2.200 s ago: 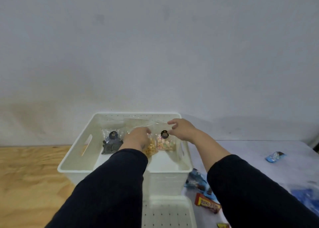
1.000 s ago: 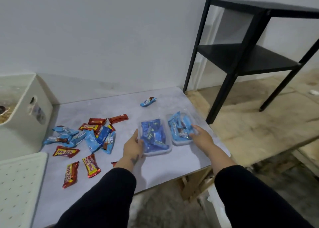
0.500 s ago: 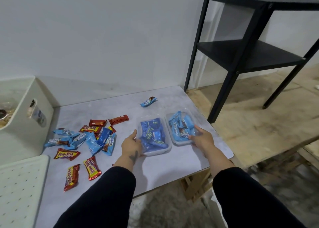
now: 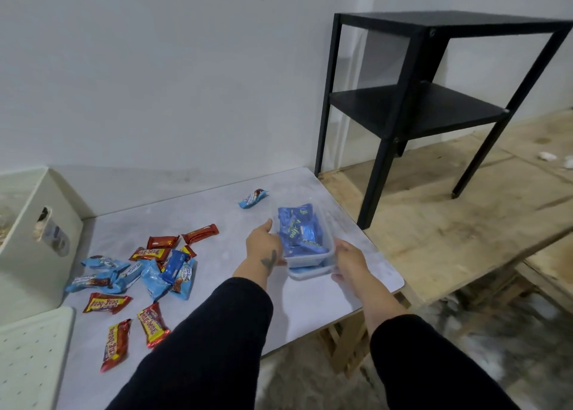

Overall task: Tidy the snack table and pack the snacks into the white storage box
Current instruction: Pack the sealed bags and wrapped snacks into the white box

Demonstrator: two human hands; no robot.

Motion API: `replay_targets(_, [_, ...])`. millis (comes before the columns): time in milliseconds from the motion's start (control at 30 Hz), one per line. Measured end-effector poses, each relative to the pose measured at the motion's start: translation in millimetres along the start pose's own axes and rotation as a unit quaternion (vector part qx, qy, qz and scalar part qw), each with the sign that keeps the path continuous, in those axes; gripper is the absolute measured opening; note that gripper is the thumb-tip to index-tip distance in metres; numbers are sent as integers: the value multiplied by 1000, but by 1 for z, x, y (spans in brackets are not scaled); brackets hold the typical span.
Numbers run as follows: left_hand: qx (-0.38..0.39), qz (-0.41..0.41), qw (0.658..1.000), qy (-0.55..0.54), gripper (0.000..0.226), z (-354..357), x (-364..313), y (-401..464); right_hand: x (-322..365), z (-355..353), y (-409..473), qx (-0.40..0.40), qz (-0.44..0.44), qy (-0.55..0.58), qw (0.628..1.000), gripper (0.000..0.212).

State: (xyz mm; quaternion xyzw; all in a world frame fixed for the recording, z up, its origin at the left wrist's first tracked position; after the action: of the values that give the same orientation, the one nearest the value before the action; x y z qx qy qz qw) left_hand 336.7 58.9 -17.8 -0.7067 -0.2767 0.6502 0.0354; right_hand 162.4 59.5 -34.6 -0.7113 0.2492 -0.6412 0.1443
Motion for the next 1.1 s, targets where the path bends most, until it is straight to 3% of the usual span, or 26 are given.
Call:
replay_targets(133, [-2, -6, 1000, -12, 57, 15, 7, -2, 16, -6, 5, 38, -46, -16, 998, 29])
replay_targets(267, [-13, 54, 992, 112, 59, 16, 10, -9, 21, -6, 12, 48, -78, -79, 993, 52])
replay_targets(433, [58, -37, 997, 32, 70, 21, 16, -6, 27, -3, 20, 72, -87, -70, 991, 58])
replay_targets(667, [84, -6, 996, -16, 64, 21, 20, 6, 30, 4, 34, 83, -104, -102, 986, 59])
replay_targets(933, [47, 48, 998, -20, 45, -45, -26, -22, 69, 45, -11, 119, -158, -111, 974, 59])
replay_targets(1100, [-22, 75, 997, -23, 69, -122, -55, -47, 109, 105, -61, 183, -223, -116, 951, 61])
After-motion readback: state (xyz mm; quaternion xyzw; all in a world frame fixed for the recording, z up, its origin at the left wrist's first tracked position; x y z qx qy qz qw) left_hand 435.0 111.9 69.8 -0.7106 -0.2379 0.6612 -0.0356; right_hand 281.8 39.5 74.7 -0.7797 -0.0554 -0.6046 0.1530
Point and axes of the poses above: each hand's wrist, its own y-axis towards the middle knuckle, its own z-axis out of the palm, x = y × z, the point moved 3 cm from there along y, towards the middle knuckle, and after that the axes turned 1 degree about -x, right-handed, at the moved point
